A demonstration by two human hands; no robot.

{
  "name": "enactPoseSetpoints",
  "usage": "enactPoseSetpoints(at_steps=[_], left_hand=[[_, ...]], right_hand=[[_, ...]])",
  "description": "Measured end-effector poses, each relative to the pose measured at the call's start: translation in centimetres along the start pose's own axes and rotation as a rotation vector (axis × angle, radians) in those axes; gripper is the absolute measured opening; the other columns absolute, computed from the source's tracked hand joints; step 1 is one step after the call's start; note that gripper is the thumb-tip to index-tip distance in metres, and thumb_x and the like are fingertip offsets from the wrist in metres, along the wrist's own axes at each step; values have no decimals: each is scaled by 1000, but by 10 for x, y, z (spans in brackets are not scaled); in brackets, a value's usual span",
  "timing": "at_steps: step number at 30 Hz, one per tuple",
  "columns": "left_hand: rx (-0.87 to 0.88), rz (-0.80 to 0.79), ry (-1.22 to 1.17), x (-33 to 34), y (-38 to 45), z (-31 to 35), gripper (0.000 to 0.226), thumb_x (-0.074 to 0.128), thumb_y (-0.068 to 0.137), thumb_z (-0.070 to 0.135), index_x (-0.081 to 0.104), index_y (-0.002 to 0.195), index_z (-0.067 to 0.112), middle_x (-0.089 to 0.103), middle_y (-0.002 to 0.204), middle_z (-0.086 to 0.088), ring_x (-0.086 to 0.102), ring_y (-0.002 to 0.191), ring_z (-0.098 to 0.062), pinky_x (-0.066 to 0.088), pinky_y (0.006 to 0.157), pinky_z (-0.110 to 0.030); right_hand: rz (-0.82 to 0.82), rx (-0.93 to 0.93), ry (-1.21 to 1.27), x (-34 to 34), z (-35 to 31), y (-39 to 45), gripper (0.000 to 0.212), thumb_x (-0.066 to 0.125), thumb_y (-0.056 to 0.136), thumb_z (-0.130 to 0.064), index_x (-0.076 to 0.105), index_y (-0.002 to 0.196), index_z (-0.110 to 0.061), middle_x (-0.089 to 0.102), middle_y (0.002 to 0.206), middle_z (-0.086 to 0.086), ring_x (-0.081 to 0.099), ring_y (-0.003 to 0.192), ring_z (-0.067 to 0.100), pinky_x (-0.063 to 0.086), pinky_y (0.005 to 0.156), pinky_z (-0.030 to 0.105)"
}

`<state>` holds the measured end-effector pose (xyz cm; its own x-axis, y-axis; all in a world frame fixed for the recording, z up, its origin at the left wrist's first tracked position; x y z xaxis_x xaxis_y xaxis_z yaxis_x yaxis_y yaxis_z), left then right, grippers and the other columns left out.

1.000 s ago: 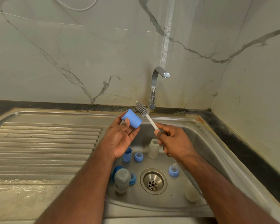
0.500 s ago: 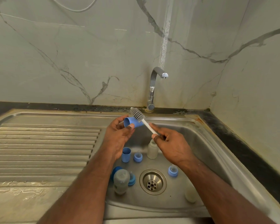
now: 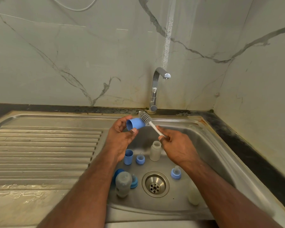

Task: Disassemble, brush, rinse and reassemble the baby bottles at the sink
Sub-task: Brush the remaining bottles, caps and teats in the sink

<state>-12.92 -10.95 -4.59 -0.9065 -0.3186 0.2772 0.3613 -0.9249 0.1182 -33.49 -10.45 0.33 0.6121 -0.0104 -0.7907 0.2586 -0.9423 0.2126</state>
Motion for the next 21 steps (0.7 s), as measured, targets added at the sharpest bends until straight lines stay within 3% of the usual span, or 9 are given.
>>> enactPoseSetpoints(at_steps=[3,7,9,13,15,18,21], left_hand=[[19,-12,-1,1,2,0,52,72,85,-8,75,103,42,68,131,-1,62,126,-29,51,105,-52],[1,-8,-41,1,0,1,54,71,85,-11,76,102,39,66,133,-5,61,127,-30,52,105,-51],[-6,-14,-45,2,0,1,54,70,85,-12,76,103,38,65,134,-5,61,127,-29,52,105,-51],[-59,-3,-146,5,-4,4,47,67,85,-16,71,112,22,64,133,-10,65,121,-31,56,96,-42],[-76,21,-194,5,-4,6,45,66,85,-17,69,112,19,61,135,-13,65,120,-32,57,93,-39],[-98,46,-268,5,-6,9,34,70,87,-8,69,112,14,60,132,-15,66,117,-32,62,86,-33],[-83,48,-236,5,-7,11,29,73,88,0,69,113,14,63,130,-15,67,115,-30,62,85,-31]], right_hand=[[-37,-61,45,5,-8,-7,42,52,102,-36,47,142,-46,59,80,-16,54,63,4,41,59,17],[11,7,0,0,0,1,43,49,103,-35,46,146,-43,61,87,-11,55,70,5,50,70,24],[-6,-10,38,1,-2,-2,43,51,103,-36,46,145,-44,60,84,-14,55,69,5,48,68,21],[-12,-15,8,0,-2,-2,43,50,103,-35,46,145,-42,62,89,-12,56,69,5,46,65,20],[8,28,-1,-5,4,1,44,47,104,-34,45,147,-39,57,82,-12,53,69,4,44,64,19],[11,5,72,-6,3,-2,44,49,104,-35,44,147,-41,48,70,-15,50,64,2,38,58,16],[26,-16,108,-6,-2,-5,42,48,104,-35,45,146,-42,57,74,-12,53,64,5,45,61,19]])
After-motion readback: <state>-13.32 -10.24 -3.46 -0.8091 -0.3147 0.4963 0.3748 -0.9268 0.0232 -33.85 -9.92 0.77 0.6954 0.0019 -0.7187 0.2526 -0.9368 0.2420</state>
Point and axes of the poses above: each hand's wrist, its own y-axis towards the middle knuckle, its own x-axis out of the palm, z = x × y, the point moved 5 cm from there along y, towards the middle knuckle
